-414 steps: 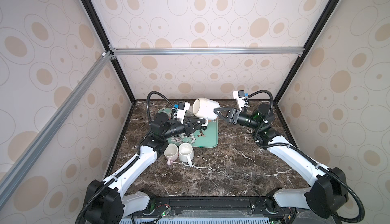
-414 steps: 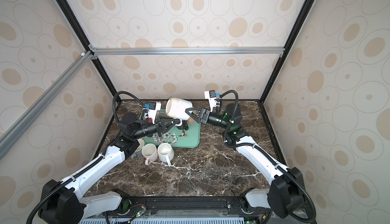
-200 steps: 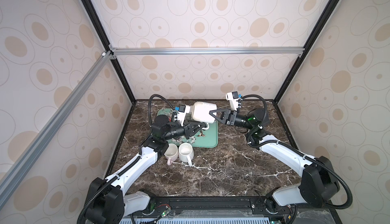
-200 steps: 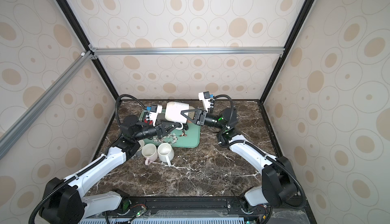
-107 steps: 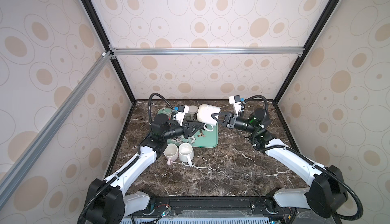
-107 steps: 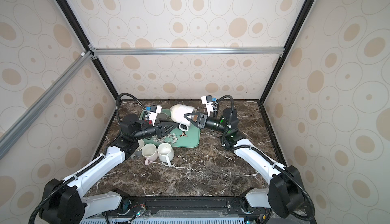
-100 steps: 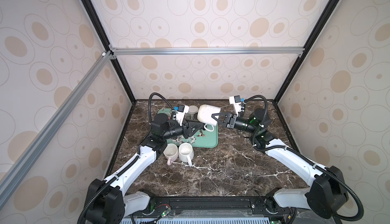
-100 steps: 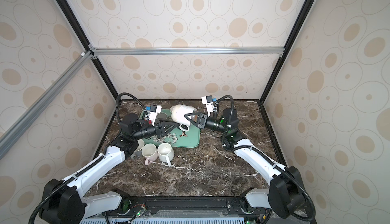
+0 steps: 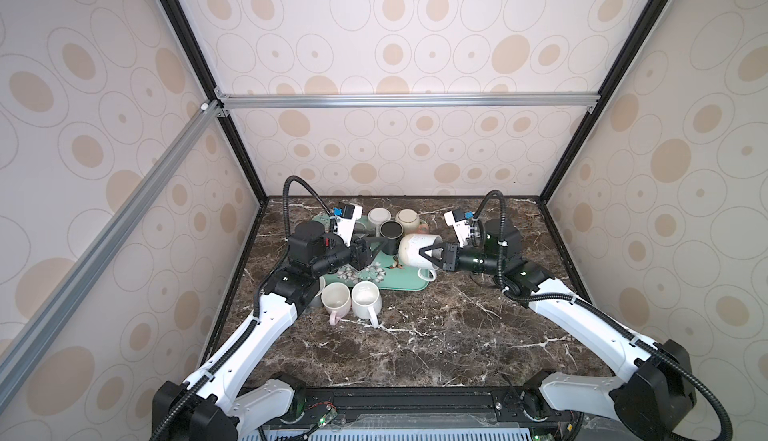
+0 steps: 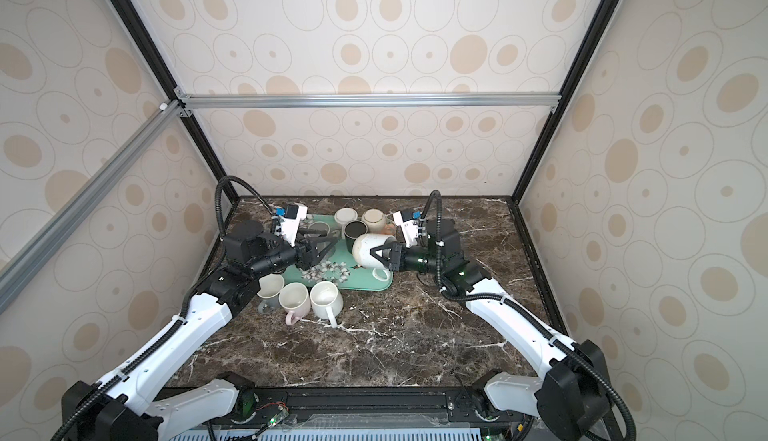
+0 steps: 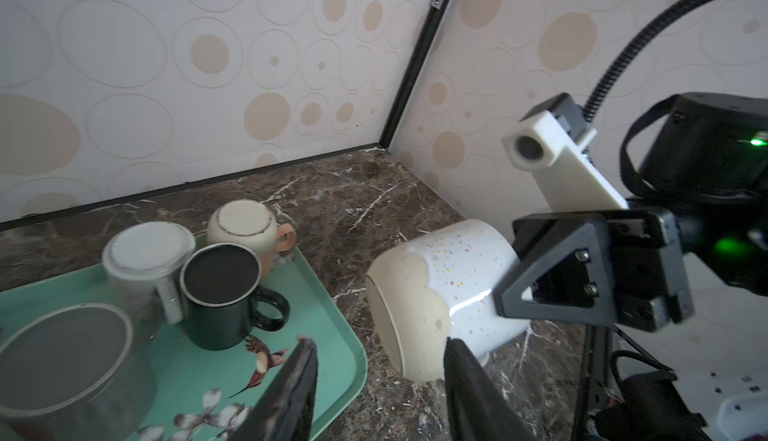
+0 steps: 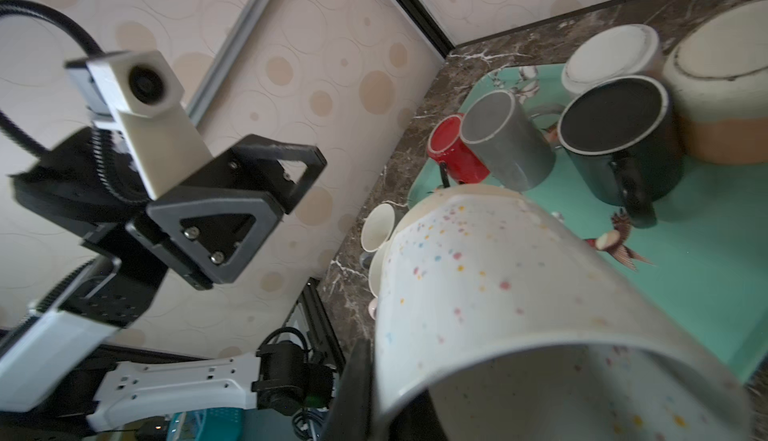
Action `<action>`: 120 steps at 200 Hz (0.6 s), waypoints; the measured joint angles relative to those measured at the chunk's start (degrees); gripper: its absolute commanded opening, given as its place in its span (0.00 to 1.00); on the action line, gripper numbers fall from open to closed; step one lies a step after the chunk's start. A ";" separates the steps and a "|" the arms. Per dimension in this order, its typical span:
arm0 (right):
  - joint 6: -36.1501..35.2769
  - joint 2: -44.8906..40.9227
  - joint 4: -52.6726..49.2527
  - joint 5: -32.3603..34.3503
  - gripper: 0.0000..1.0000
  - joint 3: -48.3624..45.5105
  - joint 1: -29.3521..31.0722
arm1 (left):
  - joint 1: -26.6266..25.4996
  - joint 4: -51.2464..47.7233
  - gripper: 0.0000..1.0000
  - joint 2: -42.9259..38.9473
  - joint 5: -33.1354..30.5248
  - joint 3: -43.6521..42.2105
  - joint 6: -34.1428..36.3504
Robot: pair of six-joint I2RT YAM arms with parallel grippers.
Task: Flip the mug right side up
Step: 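Lower the speckled mug upright beside the white mug with the right gripper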
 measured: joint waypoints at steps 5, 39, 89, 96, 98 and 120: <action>-1.60 0.00 -2.82 1.81 0.00 0.72 1.16 | 0.00 -0.94 0.50 -0.17 -1.70 0.04 0.35; -8.46 1.16 -17.38 11.54 0.00 5.55 8.24 | 0.07 -6.45 0.50 -0.59 -11.87 0.17 1.75; -11.45 7.96 -28.24 22.86 0.00 9.60 14.51 | 0.17 -10.05 0.50 -1.75 -19.06 0.17 2.36; -11.52 9.11 -29.18 23.74 0.00 9.86 15.15 | 0.17 -10.25 0.50 -2.10 -19.65 0.17 2.43; -11.52 9.51 -29.51 23.91 0.00 9.94 15.34 | 0.17 -10.27 0.50 -2.19 -19.80 0.17 2.47; -11.34 12.63 -30.88 24.15 0.00 10.49 16.37 | 0.17 -10.75 0.51 -3.15 -21.03 0.17 2.78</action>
